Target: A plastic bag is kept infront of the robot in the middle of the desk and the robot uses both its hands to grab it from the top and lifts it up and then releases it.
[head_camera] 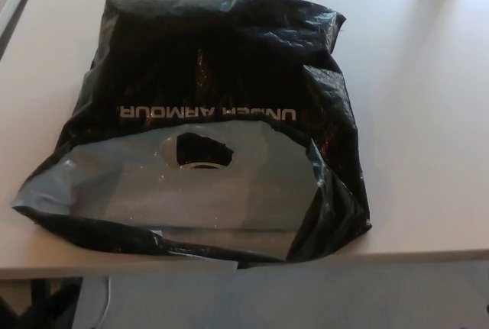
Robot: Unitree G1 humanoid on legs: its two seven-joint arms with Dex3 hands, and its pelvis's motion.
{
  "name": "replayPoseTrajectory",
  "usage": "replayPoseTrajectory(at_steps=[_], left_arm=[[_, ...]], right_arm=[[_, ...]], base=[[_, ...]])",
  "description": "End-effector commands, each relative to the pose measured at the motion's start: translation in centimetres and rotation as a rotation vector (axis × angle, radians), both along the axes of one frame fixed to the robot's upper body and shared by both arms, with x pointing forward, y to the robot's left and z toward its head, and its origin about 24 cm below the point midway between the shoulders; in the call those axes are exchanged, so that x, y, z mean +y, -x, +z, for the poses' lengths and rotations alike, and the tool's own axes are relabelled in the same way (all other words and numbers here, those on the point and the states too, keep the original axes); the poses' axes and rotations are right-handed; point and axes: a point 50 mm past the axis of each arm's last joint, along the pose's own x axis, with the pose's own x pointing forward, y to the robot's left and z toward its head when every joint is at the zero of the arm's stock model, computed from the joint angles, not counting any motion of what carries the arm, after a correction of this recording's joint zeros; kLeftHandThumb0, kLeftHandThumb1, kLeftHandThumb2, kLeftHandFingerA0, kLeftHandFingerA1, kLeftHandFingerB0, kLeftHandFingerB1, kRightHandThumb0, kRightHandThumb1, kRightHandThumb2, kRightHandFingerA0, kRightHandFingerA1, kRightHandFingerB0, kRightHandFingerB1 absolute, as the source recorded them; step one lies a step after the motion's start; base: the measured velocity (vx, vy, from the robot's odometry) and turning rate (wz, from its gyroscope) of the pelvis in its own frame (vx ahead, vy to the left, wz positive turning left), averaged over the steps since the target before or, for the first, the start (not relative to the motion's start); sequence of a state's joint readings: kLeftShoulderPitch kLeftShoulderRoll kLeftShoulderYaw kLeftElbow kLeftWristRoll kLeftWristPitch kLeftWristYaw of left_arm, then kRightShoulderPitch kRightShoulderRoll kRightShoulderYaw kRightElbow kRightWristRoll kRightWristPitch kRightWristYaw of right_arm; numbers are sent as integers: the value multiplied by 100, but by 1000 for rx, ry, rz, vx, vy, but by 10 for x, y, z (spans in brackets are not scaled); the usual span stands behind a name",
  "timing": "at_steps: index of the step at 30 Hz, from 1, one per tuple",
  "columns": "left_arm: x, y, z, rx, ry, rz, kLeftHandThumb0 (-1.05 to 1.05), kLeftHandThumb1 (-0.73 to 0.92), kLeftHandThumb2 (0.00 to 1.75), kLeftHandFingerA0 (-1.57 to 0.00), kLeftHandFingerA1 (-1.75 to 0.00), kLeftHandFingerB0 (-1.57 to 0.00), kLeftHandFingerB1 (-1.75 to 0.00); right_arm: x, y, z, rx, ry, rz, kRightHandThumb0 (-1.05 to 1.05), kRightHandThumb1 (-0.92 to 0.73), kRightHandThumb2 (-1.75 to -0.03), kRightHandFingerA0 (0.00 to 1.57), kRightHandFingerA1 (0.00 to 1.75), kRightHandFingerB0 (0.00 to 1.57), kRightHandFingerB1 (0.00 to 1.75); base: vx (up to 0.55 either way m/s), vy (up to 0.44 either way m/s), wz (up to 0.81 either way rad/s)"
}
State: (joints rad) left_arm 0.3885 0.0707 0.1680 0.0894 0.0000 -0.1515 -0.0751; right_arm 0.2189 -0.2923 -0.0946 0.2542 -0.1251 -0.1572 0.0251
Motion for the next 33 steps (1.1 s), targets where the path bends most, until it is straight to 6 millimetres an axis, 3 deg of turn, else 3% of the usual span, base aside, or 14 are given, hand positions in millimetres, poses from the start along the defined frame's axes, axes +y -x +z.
replayPoseTrajectory(at_steps=[1,4,5,9,10,11,14,15,17,22,24,26,27,33], left_arm=[[8,4,53,-311,20,99,-52,74,63,-48,-36,-30,-31],[6,3,56,-342,26,91,-51,74,63,-48,-36,-31,-31],[5,4,57,-361,23,89,-48,75,63,-48,-36,-32,-31],[3,12,64,-428,8,77,-45,75,63,-48,-35,-33,-31],[2,11,68,-472,11,79,-43,73,62,-49,-36,-35,-32],[1,11,77,-560,8,85,-42,74,62,-48,-35,-35,-31],[-1,13,93,-698,3,136,-39,72,62,-48,-35,-34,-31],[0,14,97,-727,-49,141,-44,66,77,-29,-40,-17,-36],[2,15,105,-776,-139,141,-37,79,65,-30,-32,-14,-27],[19,12,116,-787,-261,185,-41,71,72,-22,-35,-18,-35],[23,8,119,-820,-231,204,-36,72,70,-23,-35,-20,-35],[27,4,121,-819,-245,212,-37,73,70,-26,-35,-24,-35],[30,1,123,-834,-237,209,-37,72,70,-26,-35,-24,-36],[43,-14,126,-840,-285,217,-36,67,69,-28,-37,-26,-37]], right_arm=[[-1,-9,56,-306,35,100,-61,-48,-56,46,35,24,29],[1,-8,59,-387,25,73,-58,-49,-56,53,37,34,32],[2,-7,60,-422,16,66,-61,-43,-74,50,48,34,43],[5,1,62,-515,-7,58,-61,-42,-74,50,47,39,44],[6,2,64,-530,-3,63,-58,-50,-56,54,38,45,35],[7,4,67,-563,14,77,-64,-43,-75,46,46,38,44],[8,9,71,-577,39,91,-66,-45,-78,55,51,32,43],[8,10,72,-585,42,88,-65,-45,-78,56,51,32,43],[8,11,74,-605,53,83,-64,-45,-78,53,50,33,43],[8,11,79,-656,85,97,-55,-52,-57,54,37,38,33],[10,9,81,-687,102,107,-58,-44,-74,47,47,35,42],[10,7,85,-732,155,141,-49,-51,-56,63,40,50,36],[11,7,85,-741,177,135,-57,-44,-74,58,50,44,45],[19,4,86,-763,245,160,-52,-51,-56,52,37,46,35]], base=[[0,0,0],[0,0,0],[0,0,0],[0,0,0],[0,0,0],[0,0,0],[0,0,0],[0,0,0],[0,0,0],[0,0,0],[0,0,0],[0,0,0],[0,0,0],[0,0,0]])
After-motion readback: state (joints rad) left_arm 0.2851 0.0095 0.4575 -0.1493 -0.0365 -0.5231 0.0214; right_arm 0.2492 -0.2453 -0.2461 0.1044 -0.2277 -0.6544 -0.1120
